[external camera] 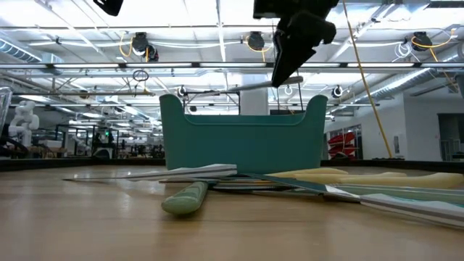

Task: Sort silverware by color (type)
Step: Put the top right blue knife into the green bin

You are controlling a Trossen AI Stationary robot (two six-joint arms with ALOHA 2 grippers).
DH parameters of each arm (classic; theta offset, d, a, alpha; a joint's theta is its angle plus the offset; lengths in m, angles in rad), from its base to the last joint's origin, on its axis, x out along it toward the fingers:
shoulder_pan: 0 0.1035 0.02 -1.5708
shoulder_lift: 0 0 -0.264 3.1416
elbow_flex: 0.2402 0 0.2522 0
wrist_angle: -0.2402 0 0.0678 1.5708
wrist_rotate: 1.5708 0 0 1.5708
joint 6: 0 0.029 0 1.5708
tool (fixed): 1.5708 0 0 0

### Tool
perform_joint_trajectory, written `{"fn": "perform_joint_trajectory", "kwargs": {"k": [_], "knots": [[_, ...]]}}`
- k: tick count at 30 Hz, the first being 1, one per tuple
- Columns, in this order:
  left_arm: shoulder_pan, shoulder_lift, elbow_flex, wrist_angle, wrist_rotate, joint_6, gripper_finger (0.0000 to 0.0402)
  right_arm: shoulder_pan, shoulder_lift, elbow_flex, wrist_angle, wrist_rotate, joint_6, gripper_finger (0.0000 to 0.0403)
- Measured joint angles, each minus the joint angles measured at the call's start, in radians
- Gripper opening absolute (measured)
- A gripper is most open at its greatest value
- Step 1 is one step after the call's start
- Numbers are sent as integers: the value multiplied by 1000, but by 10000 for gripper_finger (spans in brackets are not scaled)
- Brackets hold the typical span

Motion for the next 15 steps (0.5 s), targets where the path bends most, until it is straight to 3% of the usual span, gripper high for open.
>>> {"fn": "perform_joint_trajectory", "kwargs": {"k": [5, 15], "knots": [[0, 0, 0, -6, 0, -31, 108, -73, 7, 0, 0, -73, -29, 42], [0, 0, 0, -11, 0, -52, 108, -107, 28, -43, -1, -81, -40, 42]]}}
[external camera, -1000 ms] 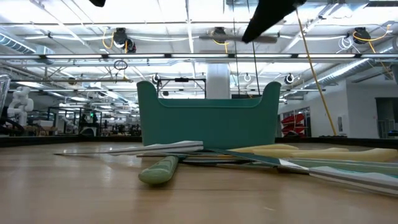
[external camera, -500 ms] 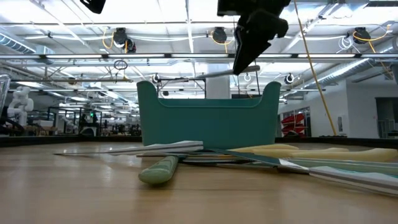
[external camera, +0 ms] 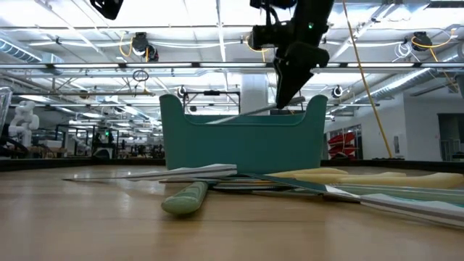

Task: Sort silverware by color (type)
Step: Put the top right blue knife into the green bin

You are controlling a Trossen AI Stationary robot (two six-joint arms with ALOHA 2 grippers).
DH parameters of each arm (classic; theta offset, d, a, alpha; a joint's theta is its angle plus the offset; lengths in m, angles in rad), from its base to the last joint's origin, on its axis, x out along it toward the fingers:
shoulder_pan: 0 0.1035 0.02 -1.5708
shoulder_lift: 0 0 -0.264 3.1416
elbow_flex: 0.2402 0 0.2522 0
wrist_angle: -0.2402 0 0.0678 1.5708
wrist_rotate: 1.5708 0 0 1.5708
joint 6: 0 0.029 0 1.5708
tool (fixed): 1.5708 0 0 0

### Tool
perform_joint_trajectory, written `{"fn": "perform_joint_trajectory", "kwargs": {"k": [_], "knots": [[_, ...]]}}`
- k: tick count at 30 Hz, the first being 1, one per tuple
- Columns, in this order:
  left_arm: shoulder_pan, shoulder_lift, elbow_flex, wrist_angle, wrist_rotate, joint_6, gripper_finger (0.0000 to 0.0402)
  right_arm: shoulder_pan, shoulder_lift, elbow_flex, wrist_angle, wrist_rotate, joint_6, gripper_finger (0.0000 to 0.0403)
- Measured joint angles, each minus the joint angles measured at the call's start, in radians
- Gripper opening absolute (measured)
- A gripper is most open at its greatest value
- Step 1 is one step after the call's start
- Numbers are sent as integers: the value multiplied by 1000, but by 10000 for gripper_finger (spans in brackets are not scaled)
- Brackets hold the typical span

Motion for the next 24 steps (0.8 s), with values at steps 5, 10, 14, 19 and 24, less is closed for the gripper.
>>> {"fn": "perform_joint_trajectory", "kwargs": {"k": [5, 10, 14, 19, 24], "knots": [[1, 0, 0, 0, 0, 16, 108, -6, 0, -12, 20, -24, -13, 42], [5, 0, 0, 1, 0, 19, 108, -26, 0, -43, 88, -59, -22, 43], [12, 0, 0, 1, 0, 15, 108, -37, 0, -56, 105, -71, -20, 43], [20, 0, 0, 1, 0, 16, 108, -50, 0, -77, 136, -113, -19, 43], [21, 0, 0, 1, 0, 16, 108, -64, 0, -120, 160, -125, -19, 44]]}}
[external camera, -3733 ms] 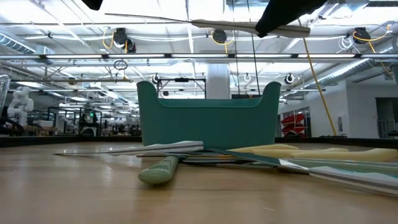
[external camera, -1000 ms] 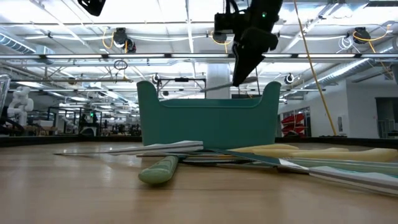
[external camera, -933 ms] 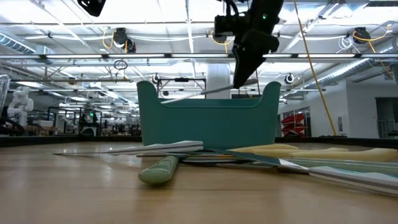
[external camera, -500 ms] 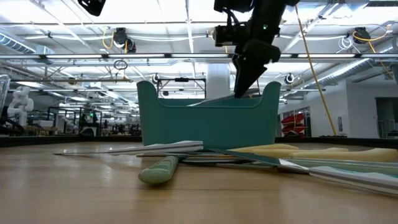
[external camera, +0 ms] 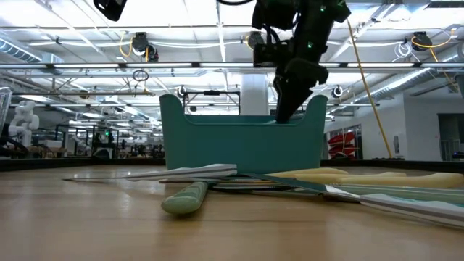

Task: Sort silverware by color (type)
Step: Put the top right blue knife into the green bin, then put the top blue knife into the green bin

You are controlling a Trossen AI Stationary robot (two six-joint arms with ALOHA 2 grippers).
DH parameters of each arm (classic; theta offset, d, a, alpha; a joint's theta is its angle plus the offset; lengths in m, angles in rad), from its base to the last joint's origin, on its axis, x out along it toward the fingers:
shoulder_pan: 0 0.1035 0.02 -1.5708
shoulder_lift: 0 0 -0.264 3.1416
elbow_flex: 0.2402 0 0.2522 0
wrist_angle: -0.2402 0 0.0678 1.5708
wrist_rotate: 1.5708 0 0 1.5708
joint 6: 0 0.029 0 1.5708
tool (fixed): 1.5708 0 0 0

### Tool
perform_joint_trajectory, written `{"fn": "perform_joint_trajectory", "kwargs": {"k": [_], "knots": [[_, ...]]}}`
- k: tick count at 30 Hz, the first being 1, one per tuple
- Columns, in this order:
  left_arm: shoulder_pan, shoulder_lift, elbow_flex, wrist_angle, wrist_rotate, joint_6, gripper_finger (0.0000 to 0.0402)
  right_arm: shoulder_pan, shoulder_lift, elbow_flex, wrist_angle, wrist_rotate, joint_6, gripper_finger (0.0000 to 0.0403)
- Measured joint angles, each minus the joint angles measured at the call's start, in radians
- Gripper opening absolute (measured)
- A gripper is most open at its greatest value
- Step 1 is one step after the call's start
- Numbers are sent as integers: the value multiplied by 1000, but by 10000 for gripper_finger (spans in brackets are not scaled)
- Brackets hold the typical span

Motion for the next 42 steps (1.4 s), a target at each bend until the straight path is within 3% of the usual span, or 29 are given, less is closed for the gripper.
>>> {"fn": "perform_joint_trajectory", "kwargs": {"k": [24, 39, 42], "knots": [[0, 0, 0, 0, 0, -1, 108, 15, -9, 18, 22, 4, 55, 95], [-1, 0, 0, -27, 0, -2, 108, 255, -89, 73, 83, 7, 222, 93], [0, 0, 0, -27, 0, -17, 108, 319, -80, 73, 100, 47, 259, 93]]}}
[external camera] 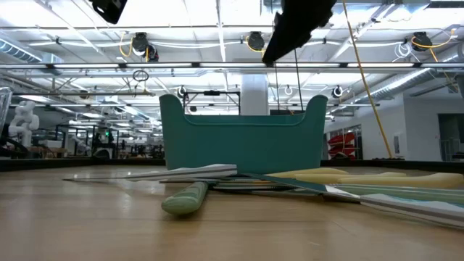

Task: Sort silverware by color (type)
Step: Put the top blue knife into the green bin

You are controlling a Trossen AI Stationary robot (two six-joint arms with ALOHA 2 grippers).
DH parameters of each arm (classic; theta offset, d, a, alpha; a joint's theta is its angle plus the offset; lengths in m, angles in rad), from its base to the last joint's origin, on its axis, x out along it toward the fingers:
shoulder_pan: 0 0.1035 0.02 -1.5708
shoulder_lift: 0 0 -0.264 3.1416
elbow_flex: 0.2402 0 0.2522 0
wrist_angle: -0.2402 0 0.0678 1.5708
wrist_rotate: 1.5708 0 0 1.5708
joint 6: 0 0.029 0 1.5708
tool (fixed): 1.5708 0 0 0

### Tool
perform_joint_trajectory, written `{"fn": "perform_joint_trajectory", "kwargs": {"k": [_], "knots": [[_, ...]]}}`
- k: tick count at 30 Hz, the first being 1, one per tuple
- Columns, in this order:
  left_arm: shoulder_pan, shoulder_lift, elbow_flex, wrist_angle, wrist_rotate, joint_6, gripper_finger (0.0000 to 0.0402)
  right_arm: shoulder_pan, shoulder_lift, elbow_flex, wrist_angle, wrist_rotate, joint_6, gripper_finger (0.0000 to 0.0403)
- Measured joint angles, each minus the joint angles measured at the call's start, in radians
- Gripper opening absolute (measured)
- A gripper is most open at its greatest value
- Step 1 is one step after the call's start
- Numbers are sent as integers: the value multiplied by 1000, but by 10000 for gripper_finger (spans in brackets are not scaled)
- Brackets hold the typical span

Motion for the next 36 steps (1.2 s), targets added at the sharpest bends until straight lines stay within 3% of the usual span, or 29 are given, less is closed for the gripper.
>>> {"fn": "perform_joint_trajectory", "kwargs": {"k": [8, 18, 28, 36], "knots": [[-8, 49, 0, 8, 0, -76, 108, 167, 21, 0, 14, 169, 127, 93], [-8, 189, 0, 94, 0, -113, 108, 286, 157, 0, 249, 199, 166, 93], [-25, 276, 0, 98, 0, -189, 108, 245, 347, 0, 488, 225, 199, 102], [-49, 301, 0, 99, 1, -215, 108, 189, 418, 0, 495, 216, 278, 157]]}}
